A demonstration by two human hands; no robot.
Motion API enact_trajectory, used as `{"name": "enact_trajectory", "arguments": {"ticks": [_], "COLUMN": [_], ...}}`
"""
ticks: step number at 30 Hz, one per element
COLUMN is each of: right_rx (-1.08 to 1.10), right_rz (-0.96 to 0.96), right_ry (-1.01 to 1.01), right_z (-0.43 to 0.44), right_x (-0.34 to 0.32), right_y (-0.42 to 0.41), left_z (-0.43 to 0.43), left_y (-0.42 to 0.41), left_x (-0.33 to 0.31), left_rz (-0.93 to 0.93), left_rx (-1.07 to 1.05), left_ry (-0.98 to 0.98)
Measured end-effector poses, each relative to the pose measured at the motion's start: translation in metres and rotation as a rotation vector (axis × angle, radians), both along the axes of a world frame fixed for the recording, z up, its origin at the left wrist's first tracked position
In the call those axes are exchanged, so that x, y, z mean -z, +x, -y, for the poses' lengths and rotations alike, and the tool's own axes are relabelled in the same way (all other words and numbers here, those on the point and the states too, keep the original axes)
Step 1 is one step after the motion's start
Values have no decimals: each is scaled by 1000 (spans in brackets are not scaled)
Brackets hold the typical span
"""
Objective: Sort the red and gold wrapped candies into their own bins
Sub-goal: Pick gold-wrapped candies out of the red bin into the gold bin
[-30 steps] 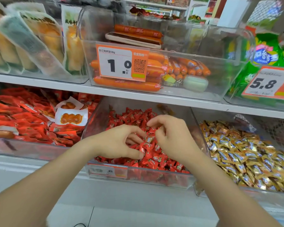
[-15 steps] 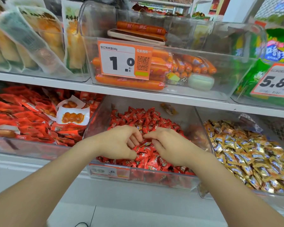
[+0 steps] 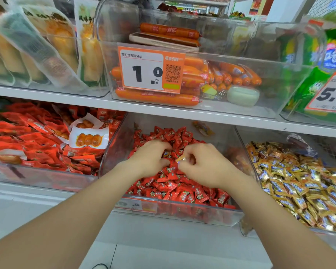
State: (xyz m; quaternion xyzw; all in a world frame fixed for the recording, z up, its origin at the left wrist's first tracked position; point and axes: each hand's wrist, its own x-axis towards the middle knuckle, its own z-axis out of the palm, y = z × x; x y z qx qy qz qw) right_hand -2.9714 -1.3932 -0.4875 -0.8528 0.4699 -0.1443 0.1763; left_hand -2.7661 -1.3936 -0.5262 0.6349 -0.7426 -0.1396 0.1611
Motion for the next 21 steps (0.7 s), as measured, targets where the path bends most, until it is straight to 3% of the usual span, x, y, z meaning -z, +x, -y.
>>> {"name": "enact_trajectory", "arguments": {"ticks": [4, 8, 14, 18, 21], "right_rx": [97, 14, -136, -242, -201], "right_rz": [186, 177, -76, -221, -346], "right_ry": [-37, -72, 11, 21, -66], "right_z": [-3, -9, -28, -39, -23], "right_x": [-7, -4, 4, 12, 7], "right_y": [4, 9, 22, 26, 15], "left_z": [4, 0, -5, -5, -7], "left_y": [0, 6, 6, 13, 18], "left_x": [-2, 0, 0, -8, -19], "left_rz": [-103, -83, -49, -169, -238], "left_rx": [-67, -60, -39, -89, -183], "left_ry": [12, 55, 102, 159, 63]}}
